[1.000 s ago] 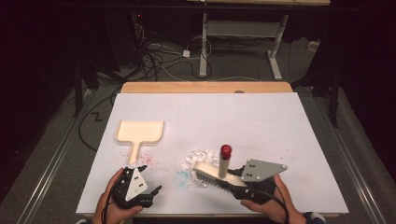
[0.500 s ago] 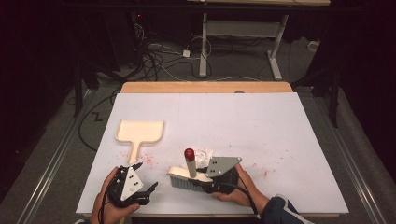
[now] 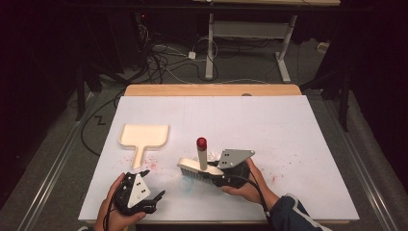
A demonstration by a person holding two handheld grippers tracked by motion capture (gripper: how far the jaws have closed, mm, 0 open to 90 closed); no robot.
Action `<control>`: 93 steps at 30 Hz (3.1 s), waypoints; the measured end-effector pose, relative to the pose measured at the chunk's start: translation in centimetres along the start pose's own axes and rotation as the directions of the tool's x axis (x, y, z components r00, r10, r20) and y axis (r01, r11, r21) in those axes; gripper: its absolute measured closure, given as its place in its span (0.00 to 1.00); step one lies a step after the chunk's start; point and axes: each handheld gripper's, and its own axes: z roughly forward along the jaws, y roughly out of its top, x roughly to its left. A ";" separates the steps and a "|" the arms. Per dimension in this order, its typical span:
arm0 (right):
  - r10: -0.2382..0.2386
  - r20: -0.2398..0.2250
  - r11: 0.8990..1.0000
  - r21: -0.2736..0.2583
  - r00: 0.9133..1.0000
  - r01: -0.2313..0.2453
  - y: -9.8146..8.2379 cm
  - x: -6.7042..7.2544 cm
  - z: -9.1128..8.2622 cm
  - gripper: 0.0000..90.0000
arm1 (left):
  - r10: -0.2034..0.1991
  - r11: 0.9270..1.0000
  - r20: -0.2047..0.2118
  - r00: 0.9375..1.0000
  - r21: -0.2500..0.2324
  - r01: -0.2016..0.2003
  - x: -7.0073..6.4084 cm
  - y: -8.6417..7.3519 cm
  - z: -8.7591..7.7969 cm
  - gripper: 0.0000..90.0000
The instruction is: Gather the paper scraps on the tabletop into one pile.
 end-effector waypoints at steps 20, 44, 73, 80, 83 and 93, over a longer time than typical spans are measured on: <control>0.124 0.507 0.991 -0.019 0.853 -0.133 -0.7 -4.5 -4.5 0.76 | -0.001 1.000 0.004 1.000 -0.005 0.001 0.0 0.1 0.0 0.21; 0.075 0.509 0.993 0.045 0.858 -0.114 0.5 0.8 4.2 0.76 | -0.005 1.000 0.030 1.000 0.008 0.005 0.1 0.0 0.3 0.21; 0.137 0.412 0.989 -0.003 0.901 -0.149 -2.9 -0.3 -10.8 0.76 | 0.021 0.999 0.037 0.999 0.024 -0.022 -0.4 0.3 0.5 0.21; 0.132 0.389 0.983 0.064 0.912 -0.170 -4.5 0.0 -13.1 0.76 | 0.030 0.999 0.047 0.998 0.036 -0.032 -0.4 0.3 0.9 0.21; 0.150 0.354 0.979 0.076 0.923 -0.188 -5.2 0.0 -14.2 0.76 | 0.027 0.999 0.043 0.999 0.037 -0.029 -0.4 0.3 0.8 0.21; 0.280 0.181 0.920 0.231 0.943 -0.318 -6.2 -2.4 -15.4 0.76 | 0.021 0.999 0.059 0.998 0.033 -0.023 -0.4 0.3 0.8 0.20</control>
